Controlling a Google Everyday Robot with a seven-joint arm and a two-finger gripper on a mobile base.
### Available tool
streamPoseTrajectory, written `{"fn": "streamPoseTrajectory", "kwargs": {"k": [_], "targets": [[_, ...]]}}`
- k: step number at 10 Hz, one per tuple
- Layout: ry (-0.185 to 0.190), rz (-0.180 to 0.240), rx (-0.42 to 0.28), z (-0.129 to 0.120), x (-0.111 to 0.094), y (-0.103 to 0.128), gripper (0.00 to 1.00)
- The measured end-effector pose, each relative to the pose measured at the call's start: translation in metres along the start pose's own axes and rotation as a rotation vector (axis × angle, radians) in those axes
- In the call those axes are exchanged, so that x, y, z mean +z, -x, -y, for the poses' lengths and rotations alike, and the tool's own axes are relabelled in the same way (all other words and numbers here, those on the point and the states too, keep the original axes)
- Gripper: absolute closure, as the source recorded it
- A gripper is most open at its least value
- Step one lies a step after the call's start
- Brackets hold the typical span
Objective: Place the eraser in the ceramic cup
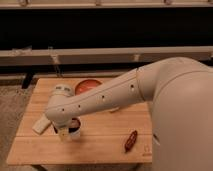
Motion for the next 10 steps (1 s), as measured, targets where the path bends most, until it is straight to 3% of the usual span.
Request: {"fn": "streamPoseTrajectory", "kwargs": {"k": [2,3,8,10], "targets": [[0.0,0.0,0.0,0.0,0.0,-0.002,0.53],[-0.001,0.0,0.0,0.0,0.0,-0.003,0.5],[-0.005,0.004,0.001,0.002,0.003,-0.009,0.04],[-0.01,0.008,0.002,0.004,0.004,-0.012,0.04]]}}
